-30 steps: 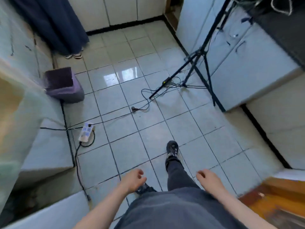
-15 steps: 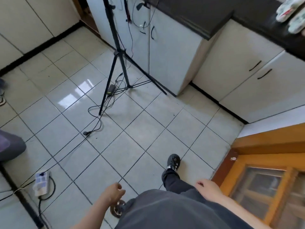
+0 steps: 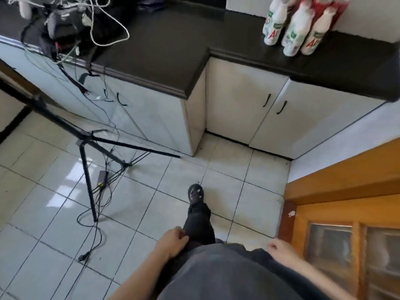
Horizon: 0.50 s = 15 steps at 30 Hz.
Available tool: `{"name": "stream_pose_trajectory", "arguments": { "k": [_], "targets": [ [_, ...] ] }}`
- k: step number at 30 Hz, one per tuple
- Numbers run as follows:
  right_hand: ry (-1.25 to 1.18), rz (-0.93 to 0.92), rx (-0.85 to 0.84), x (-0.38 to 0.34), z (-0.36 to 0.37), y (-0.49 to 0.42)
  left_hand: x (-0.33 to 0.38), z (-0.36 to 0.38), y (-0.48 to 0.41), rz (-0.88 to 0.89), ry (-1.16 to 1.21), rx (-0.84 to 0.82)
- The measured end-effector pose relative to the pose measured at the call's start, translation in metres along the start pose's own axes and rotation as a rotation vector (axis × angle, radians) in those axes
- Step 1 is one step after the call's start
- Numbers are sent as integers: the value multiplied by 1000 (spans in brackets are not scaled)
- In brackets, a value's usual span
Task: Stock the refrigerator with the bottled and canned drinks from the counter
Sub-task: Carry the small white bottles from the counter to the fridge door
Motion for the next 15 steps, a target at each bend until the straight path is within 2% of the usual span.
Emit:
{"name": "stream_pose_trajectory", "arguments": {
  "k": [4,8,12,15],
  "targets": [
    [-99,36,27,-6,-38,-20,21,-34,-65,-49,-33,-83],
    [-239,154,88,-6,-89,-34,70,-101,-135,-40,-115,-89],
    [-366,238,165,-20,-154,-44,160,-173,-186,52,-144,-123],
    [-521,251,291,-43,-209,-60,252,-215,-213,215,-116,-106]
  ]
}}
Point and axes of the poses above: each hand's wrist, its own y-axis away from the middle knuckle, its own z-axis out of the palm, x = y × z, the point moved 5 cm from there along -y, towards the middle knuckle, and after that the axes turned 8 degrees about y, right-handed, at the moved point
